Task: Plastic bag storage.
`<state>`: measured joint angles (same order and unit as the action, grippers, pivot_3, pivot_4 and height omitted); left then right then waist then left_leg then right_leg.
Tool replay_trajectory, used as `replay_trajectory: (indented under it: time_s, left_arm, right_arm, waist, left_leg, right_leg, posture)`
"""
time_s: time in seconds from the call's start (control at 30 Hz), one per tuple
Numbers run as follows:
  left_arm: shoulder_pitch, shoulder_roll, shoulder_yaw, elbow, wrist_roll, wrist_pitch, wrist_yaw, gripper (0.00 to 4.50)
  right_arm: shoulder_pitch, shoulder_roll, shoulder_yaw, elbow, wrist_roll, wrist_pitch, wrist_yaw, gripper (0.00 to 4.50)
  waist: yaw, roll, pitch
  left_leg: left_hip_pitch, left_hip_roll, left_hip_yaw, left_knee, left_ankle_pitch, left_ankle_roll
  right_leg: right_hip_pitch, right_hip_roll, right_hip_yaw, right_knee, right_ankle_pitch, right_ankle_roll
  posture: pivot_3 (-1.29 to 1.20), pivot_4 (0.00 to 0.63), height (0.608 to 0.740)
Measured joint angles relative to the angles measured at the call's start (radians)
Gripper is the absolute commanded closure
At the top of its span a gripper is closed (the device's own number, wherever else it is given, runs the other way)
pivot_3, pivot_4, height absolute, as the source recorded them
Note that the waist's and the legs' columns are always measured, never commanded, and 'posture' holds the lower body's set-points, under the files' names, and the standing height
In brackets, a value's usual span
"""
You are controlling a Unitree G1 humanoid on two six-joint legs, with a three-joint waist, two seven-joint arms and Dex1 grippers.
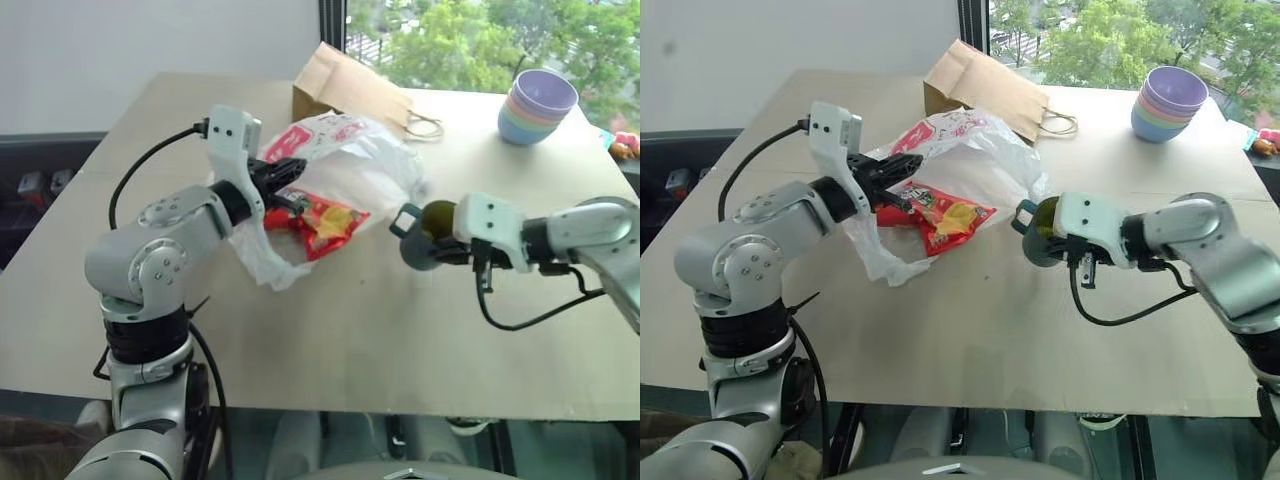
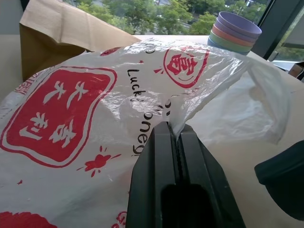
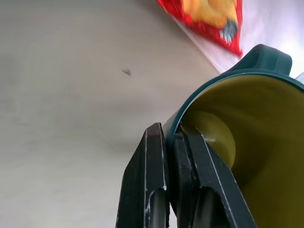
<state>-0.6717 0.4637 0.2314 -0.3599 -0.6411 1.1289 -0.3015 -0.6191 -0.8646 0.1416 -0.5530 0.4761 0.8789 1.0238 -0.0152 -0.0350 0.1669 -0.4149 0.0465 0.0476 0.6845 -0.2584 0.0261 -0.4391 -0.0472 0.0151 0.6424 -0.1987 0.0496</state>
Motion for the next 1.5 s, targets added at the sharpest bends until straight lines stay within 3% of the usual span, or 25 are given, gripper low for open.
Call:
replay_trajectory:
  time_s: [0.13, 0.27, 0.37, 0.57, 0.67, 0.83, 0.87, 0.93, 1.0, 1.13, 1.33, 1.5]
  left_arm:
    - [-0.037, -0.004, 0.002, 0.024, -0.035, 0.006, -0.012, 4.50]
    - [-0.045, 0.021, 0.016, 0.026, -0.075, 0.021, -0.034, 4.50]
    - [-0.047, 0.037, 0.041, 0.011, -0.104, 0.037, -0.039, 4.50]
    - [-0.021, 0.022, 0.039, -0.018, -0.106, 0.040, -0.001, 4.50]
    - [0.005, 0.007, 0.033, -0.020, -0.096, 0.030, 0.020, 4.50]
    - [0.028, 0.003, 0.035, -0.020, -0.086, 0.006, 0.039, 4.50]
    - [0.038, 0.003, 0.036, -0.019, -0.083, -0.003, 0.040, 4.50]
    - [0.049, 0.005, 0.035, -0.012, -0.075, -0.014, 0.040, 4.50]
    - [0.052, 0.006, 0.035, -0.002, -0.067, -0.027, 0.040, 4.50]
    - [0.060, 0.011, 0.035, 0.008, -0.064, -0.050, 0.034, 4.50]
    - [0.078, 0.021, 0.032, 0.045, -0.048, -0.089, 0.012, 4.50]
    - [0.077, 0.023, 0.025, 0.059, -0.047, -0.112, -0.010, 4.50]
  right_arm:
    - [-0.083, 0.250, 0.101, 0.032, -0.037, 0.033, -0.174, 4.48]
    - [-0.206, 0.549, 0.213, 0.387, -0.228, -0.100, -0.430, 4.48]
    - [-0.286, 0.661, 0.218, 0.633, -0.336, -0.244, -0.562, 4.48]
    - [-0.394, 0.873, 0.173, 1.049, -0.399, -0.567, -0.657, 4.48]
    - [-0.463, 0.940, 0.166, 1.278, -0.431, -0.753, -0.661, 3.51]
    - [-0.509, 0.962, 0.124, 1.480, -0.445, -0.946, -0.629, 1.17]
    - [-0.503, 0.957, 0.111, 1.488, -0.447, -0.974, -0.617, 1.17]
    - [-0.488, 0.945, 0.097, 1.478, -0.440, -0.985, -0.572, 0.45]
    - [-0.438, 0.931, 0.075, 1.423, -0.422, -0.982, -0.529, 0.06]
    - [-0.238, 0.840, 0.088, 1.117, -0.424, -0.887, -0.469, 0.06]
    - [0.082, 0.636, 0.046, 0.417, -0.399, -0.477, -0.473, 0.06]
    - [0.106, 0.642, -0.012, 0.287, -0.416, -0.280, -0.605, 0.06]
  waist:
    - [-0.006, 0.000, 0.000]
    - [-0.005, 0.001, 0.000]
    - [0.004, 0.000, 0.000]
    - [-0.004, 0.001, 0.000]
    - [-0.010, 0.001, 0.001]
    - [-0.011, 0.001, 0.001]
    - [-0.012, 0.001, 0.001]
    - [-0.016, 0.001, 0.001]
    - [-0.017, 0.001, 0.001]
    - [-0.014, 0.001, 0.001]
    - [-0.003, 0.001, 0.001]
    - [-0.004, 0.001, 0.001]
  left_leg:
    - [0.001, 0.000, 0.001, 0.000, 0.001, -0.002]
    - [0.000, 0.000, 0.002, 0.001, 0.002, -0.004]
    - [-0.003, -0.001, 0.002, 0.000, 0.003, -0.005]
    - [-0.003, -0.002, 0.002, -0.005, 0.004, -0.008]
    - [-0.003, -0.002, 0.002, -0.006, 0.004, -0.008]
    - [-0.003, -0.003, 0.001, -0.007, 0.004, -0.007]
    - [-0.003, -0.004, 0.000, -0.007, 0.004, -0.007]
    - [-0.003, -0.004, -0.001, -0.007, 0.004, -0.007]
    - [-0.003, -0.003, -0.001, -0.007, 0.004, -0.007]
    - [-0.003, -0.004, -0.003, -0.008, 0.004, -0.007]
    - [-0.002, -0.005, -0.002, -0.008, 0.003, -0.005]
    - [0.001, -0.004, 0.000, -0.008, 0.005, -0.006]
  right_leg:
    - [0.000, 0.002, 0.000, 0.002, 0.000, 0.000]
    - [-0.002, 0.002, 0.001, 0.004, 0.001, -0.001]
    - [-0.003, 0.001, 0.000, 0.002, 0.001, -0.001]
    - [-0.004, 0.000, 0.000, 0.000, 0.001, -0.001]
    - [-0.005, 0.001, 0.001, 0.000, 0.001, -0.002]
    - [-0.004, -0.001, -0.001, 0.000, 0.001, -0.001]
    - [-0.004, -0.002, 0.000, 0.001, 0.001, -0.001]
    - [-0.004, -0.001, 0.000, 0.001, 0.001, -0.001]
    - [-0.004, -0.001, -0.001, 0.001, 0.001, -0.001]
    - [-0.004, -0.003, 0.000, 0.001, 0.001, -0.001]
    - [-0.005, -0.002, 0.001, 0.002, 0.001, -0.001]
    - [-0.004, 0.001, 0.001, 0.003, 0.001, -0.002]
  posture:
    - [0.00, 0.150, 0.740]
    - [0.00, 0.150, 0.740]
    - [0.00, 0.150, 0.740]
    - [0.00, 0.150, 0.740]
    - [0.00, 0.150, 0.740]
    - [0.00, 0.150, 0.740]
    - [0.00, 0.150, 0.740]
    - [0.00, 0.150, 0.740]
    - [0.00, 0.150, 0.740]
    - [0.00, 0.150, 0.740]
    - [0.00, 0.150, 0.740]
    - [0.00, 0.150, 0.740]
